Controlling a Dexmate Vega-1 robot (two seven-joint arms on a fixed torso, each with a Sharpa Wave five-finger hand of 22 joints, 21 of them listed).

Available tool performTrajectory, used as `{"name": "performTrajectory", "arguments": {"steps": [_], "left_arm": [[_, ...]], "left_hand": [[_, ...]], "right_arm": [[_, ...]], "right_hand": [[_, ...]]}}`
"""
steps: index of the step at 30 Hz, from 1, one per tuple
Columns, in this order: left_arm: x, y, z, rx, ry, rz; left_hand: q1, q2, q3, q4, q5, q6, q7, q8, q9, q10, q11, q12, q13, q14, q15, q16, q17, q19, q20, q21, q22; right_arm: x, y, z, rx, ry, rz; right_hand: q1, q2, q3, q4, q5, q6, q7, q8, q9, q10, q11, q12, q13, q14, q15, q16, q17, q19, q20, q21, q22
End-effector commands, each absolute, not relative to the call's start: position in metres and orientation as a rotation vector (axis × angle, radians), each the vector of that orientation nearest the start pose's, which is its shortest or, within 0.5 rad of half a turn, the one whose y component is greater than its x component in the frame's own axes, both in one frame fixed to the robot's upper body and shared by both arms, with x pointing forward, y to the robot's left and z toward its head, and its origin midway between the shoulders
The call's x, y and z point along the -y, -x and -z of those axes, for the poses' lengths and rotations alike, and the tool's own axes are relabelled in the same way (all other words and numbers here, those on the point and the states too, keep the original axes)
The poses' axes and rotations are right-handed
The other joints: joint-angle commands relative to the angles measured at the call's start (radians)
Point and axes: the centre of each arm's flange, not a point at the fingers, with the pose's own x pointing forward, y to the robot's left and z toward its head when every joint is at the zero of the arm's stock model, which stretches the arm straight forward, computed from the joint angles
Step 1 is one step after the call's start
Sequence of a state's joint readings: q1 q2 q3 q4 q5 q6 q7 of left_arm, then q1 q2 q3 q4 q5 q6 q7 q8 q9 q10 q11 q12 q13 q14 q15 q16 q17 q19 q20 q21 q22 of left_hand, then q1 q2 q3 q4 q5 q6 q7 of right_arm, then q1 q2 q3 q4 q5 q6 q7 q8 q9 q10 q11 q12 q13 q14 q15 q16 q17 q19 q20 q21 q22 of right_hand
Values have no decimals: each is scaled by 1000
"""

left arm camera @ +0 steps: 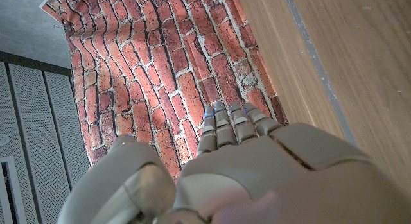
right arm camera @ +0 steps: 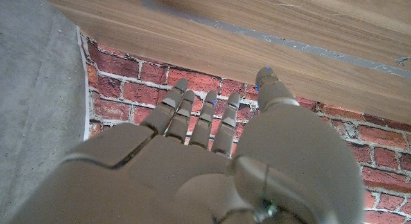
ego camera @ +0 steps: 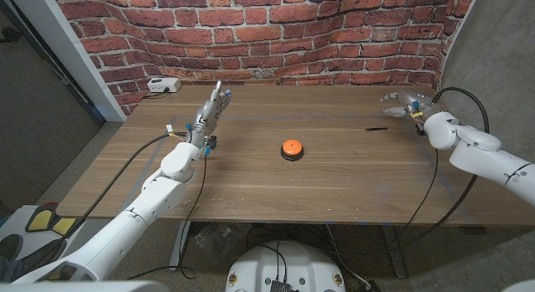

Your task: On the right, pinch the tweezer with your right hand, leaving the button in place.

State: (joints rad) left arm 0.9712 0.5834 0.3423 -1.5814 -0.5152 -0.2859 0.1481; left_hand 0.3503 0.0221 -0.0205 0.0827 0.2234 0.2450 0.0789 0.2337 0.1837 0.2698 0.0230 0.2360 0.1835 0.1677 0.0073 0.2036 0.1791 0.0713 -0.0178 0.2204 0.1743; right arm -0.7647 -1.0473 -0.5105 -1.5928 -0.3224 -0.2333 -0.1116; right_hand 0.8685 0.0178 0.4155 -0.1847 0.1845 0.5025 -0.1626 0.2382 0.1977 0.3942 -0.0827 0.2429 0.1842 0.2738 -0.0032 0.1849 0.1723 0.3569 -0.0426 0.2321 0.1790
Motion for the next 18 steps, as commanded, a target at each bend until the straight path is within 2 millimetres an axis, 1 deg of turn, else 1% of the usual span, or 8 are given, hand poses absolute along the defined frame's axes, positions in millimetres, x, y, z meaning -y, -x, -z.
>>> {"name": "performTrajectory", "arguments": {"steps": [1,5,14,18], "left_arm": [[-272,-594,9,711,-60,136],[-272,-594,8,718,-60,139],[-271,-594,9,715,-60,139],[-271,-595,10,714,-61,145]], "left_hand": [[-3,-1,-6,3,2,8,-1,-1,3,12,1,0,6,9,3,-3,2,1,6,-6,4],[-2,0,-7,3,1,8,-2,-2,3,13,3,-2,6,10,3,-3,2,0,7,-7,4],[-1,1,-8,4,1,10,-1,-4,3,13,1,-4,6,11,2,-5,2,-1,7,-9,4],[-1,2,-8,4,0,10,-2,-5,3,14,1,-5,6,12,2,-5,2,-1,7,-9,4]], "right_arm": [[416,-618,-42,330,1448,268],[414,-621,-40,317,1453,258],[412,-629,-33,297,1456,241],[410,-632,-30,293,1456,239]], "right_hand": [[18,-1,9,-3,-2,7,-9,7,5,7,-7,-2,2,4,-8,-2,3,12,-15,-3,5],[26,-3,8,-1,-2,13,-17,9,6,5,-7,-4,2,2,-9,-2,3,11,-16,-4,5],[41,-8,6,2,-2,33,-22,15,7,5,-8,-5,2,6,-9,-1,3,14,-16,-4,6],[47,-9,5,3,-1,25,-26,11,7,2,-8,-7,2,4,-7,-2,3,13,-17,-5,6]]}}
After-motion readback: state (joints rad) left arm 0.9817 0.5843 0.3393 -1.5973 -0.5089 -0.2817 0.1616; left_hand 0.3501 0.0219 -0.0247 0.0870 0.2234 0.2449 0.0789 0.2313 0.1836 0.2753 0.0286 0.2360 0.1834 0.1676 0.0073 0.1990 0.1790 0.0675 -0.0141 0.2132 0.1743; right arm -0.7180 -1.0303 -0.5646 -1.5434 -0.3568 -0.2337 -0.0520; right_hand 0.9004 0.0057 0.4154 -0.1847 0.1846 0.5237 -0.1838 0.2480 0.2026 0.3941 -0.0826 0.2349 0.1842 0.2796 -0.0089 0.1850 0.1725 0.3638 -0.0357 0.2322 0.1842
